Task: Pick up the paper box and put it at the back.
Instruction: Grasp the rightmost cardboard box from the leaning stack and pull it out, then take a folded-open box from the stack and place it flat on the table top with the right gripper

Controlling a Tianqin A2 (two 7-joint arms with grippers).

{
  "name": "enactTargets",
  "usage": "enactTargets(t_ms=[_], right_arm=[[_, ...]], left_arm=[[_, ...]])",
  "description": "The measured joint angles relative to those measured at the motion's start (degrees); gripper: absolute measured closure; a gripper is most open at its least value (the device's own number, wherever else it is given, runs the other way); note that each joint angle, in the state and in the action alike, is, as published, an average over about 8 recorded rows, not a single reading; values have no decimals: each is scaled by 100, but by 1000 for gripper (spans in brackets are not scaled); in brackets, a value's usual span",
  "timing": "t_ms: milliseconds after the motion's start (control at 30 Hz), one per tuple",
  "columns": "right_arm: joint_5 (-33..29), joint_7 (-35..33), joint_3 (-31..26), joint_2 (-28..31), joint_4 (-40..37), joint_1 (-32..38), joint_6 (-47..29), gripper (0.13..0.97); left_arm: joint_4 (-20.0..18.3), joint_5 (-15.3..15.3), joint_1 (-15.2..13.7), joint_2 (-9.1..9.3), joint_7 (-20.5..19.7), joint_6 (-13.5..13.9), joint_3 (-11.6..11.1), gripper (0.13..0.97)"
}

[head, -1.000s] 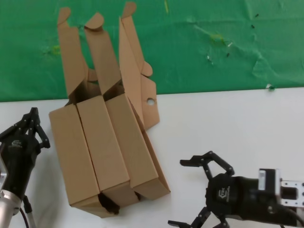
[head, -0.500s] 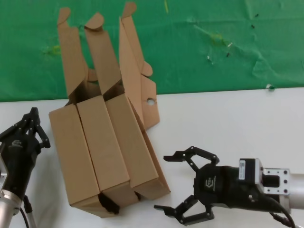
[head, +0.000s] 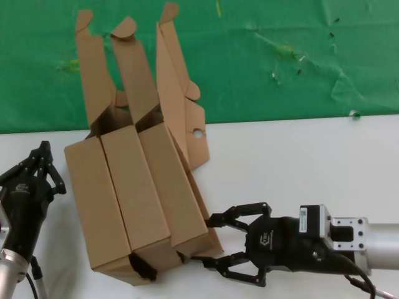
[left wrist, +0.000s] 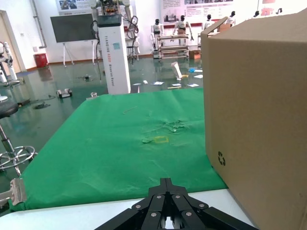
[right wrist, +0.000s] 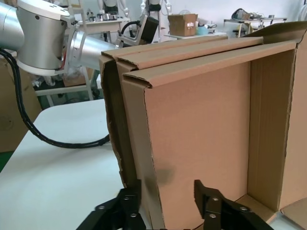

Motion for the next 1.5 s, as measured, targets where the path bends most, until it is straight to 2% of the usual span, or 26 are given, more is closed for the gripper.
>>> enactTargets(t_ms=[67,200,467,767,1067,1500], right_arm=[[-16,19,-39,-4,-30,55,-23,632],[-25,33,-95,-18,-91,148,-74,632],[-18,12,-192,-40,-162,278,-194,809],[9,-3,-202,33,-90,293,-262,913],[-73,157,-20,404,446,75,-86,945],[-434,1239,895,1710,1953,-536,599,945]], left_arm=[[0,0,0,0,0,0,0,954],[0,1,0,0,0,0,0,954],[0,1,0,0,0,0,0,954],[0,1,0,0,2,0,0,954],[0,1,0,0,2,0,0,954],[0,0,0,0,2,0,0,954]])
